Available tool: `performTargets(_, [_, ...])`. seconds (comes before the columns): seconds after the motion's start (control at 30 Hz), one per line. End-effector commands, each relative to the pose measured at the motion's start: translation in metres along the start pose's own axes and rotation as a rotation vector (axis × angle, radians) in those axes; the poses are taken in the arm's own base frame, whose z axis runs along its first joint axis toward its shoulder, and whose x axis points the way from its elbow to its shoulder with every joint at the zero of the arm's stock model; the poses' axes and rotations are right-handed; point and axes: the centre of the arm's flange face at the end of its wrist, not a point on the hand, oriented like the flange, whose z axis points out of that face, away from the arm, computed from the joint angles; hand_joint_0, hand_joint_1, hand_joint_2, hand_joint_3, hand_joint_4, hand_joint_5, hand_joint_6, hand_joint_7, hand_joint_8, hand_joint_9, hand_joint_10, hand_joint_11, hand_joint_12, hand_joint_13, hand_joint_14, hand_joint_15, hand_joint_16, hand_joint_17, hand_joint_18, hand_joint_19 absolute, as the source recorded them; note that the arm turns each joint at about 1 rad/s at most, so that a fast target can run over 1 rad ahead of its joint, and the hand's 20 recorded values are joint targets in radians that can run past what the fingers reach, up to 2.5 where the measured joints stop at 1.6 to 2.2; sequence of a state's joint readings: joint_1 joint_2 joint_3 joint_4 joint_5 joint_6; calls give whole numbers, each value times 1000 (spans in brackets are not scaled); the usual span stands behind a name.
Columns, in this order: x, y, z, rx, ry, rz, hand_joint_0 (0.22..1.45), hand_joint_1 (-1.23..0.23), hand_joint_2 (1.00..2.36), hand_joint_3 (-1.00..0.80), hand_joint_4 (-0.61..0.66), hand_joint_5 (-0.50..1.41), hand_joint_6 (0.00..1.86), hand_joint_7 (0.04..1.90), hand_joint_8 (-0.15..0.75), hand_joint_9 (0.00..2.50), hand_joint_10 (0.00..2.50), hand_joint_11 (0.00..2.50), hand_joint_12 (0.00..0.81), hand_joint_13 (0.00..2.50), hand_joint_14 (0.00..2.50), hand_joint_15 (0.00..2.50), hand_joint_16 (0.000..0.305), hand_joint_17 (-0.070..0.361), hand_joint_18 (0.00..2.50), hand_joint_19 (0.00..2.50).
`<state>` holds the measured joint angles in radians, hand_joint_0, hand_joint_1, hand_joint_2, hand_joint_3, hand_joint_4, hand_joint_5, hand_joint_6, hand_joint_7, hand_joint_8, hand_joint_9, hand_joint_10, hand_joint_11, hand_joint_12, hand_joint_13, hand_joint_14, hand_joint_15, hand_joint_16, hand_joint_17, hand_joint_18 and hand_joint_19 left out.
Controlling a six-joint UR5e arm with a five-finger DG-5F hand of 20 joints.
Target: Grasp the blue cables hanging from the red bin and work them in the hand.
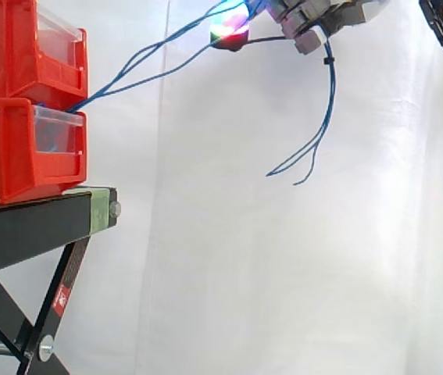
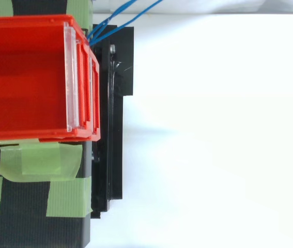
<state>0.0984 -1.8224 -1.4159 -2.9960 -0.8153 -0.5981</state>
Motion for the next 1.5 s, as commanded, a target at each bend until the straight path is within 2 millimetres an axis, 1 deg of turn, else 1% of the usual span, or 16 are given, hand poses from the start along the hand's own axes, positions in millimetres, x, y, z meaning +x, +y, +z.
performTargets(0.0, [1, 2, 1, -10, -7, -13, 810, -693, 1000, -1000, 254, 545, 141, 1394, 370, 811, 2500, 2187, 451, 984, 2500, 1460, 46, 104, 1445, 1262])
performTargets(0.43, [3, 7, 2, -30, -26, -6, 789, -682, 1000, -1000, 227, 711, 0, 1391, 350, 874, 2500, 2190, 439, 1024, 2500, 1499, 47, 106, 1484, 1288])
performTargets(0.47, [3, 7, 2, -31, -27, -8, 793, -688, 1000, -1000, 215, 719, 1, 1379, 350, 883, 2500, 2182, 432, 1028, 2500, 1486, 47, 105, 1486, 1296])
performTargets(0.5, [3, 7, 2, -31, -27, -10, 847, -700, 1000, -998, 208, 718, 1, 1382, 345, 879, 2500, 2208, 428, 1021, 2500, 1505, 43, 98, 1484, 1352])
performTargets(0.53, [4, 8, 2, -31, -27, -9, 869, -701, 1001, -960, 211, 717, 0, 1384, 344, 882, 2500, 2196, 426, 1020, 2500, 1506, 43, 97, 1485, 1357])
performTargets(0.6, [4, 8, 2, -31, -27, -9, 878, -723, 1012, -711, 213, 718, 4, 1355, 338, 886, 2500, 2217, 429, 1027, 2500, 1528, 44, 99, 1495, 1376])
performTargets(0.63, [3, 7, 2, -29, -30, -9, 877, -724, 1013, -682, 214, 719, 4, 1349, 340, 886, 2500, 2216, 429, 1027, 2500, 1528, 44, 98, 1496, 1375])
performTargets(0.67, [4, 7, 2, -29, -29, -9, 861, -728, 1019, -496, 222, 713, 6, 1339, 340, 892, 2500, 2232, 430, 1026, 2500, 1549, 45, 102, 1495, 1381])
performTargets(0.7, [3, 7, 2, -22, -39, -8, 844, -728, 1022, -401, 221, 710, 7, 1331, 349, 895, 2500, 2248, 435, 1029, 2500, 1546, 45, 101, 1495, 1374])
performTargets(0.77, [2, 6, 2, -16, -49, -8, 839, -718, 1024, -270, 235, 686, 9, 1314, 361, 895, 2500, 2248, 441, 1042, 2500, 1526, 49, 109, 1504, 1302])
performTargets(0.83, [2, 7, 2, -17, -53, -3, 846, -710, 1022, -220, 262, 667, 13, 1275, 365, 902, 2500, 2210, 449, 1062, 2500, 1507, 52, 118, 1519, 1185])
performTargets(1.0, [2, 7, 2, -24, -45, -1, 864, -704, 1019, -158, 288, 659, 13, 1277, 373, 910, 2500, 2149, 463, 1088, 2500, 1463, 57, 128, 1540, 1088])
performTargets(1.2, [6, 10, 2, -53, -3, -2, 869, -701, 1020, -159, 267, 655, 13, 1305, 372, 912, 2500, 2186, 458, 1085, 2500, 1460, 56, 127, 1540, 1084])
performTargets(1.3, [8, 15, 2, -84, 31, 1, 872, -701, 1019, -160, 276, 658, 12, 1314, 370, 909, 2500, 2175, 457, 1085, 2500, 1488, 57, 128, 1537, 1087])
performTargets(1.37, [4, 32, 4, -119, 47, 13, 874, -702, 1019, -171, 277, 656, 13, 1321, 371, 907, 2500, 2173, 453, 1083, 2500, 1490, 56, 127, 1535, 1087])
performTargets(1.47, [3, 35, 4, -121, 50, 13, 877, -701, 1019, -185, 271, 654, 12, 1337, 369, 906, 2500, 2184, 455, 1081, 2500, 1490, 56, 125, 1532, 1092])
